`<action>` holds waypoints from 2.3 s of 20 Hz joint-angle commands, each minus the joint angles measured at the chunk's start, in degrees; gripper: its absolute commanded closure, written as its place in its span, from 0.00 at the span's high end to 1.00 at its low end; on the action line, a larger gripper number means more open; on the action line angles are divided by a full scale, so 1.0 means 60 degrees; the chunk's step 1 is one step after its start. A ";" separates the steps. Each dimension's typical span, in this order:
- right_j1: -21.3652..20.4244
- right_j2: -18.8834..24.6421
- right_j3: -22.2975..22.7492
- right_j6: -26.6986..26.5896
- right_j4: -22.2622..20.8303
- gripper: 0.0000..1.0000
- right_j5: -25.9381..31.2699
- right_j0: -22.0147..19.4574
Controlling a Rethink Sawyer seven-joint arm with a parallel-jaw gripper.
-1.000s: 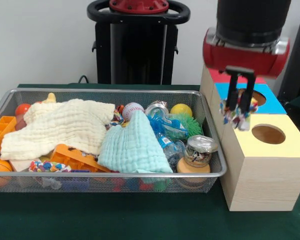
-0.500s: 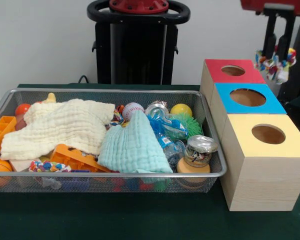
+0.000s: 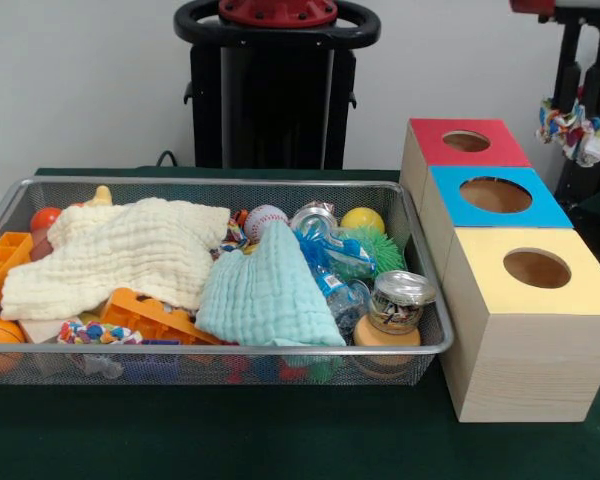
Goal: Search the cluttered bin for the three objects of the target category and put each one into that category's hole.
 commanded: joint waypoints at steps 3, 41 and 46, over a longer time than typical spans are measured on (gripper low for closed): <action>0.0213 0.0560 0.2515 0.1961 0.0185 0.00 -0.1557 -0.0226; -0.0407 0.1322 0.5345 0.1675 0.0372 0.00 -0.5282 0.0139; -0.0048 0.1058 0.4874 0.1984 0.0423 0.00 -0.5102 0.0461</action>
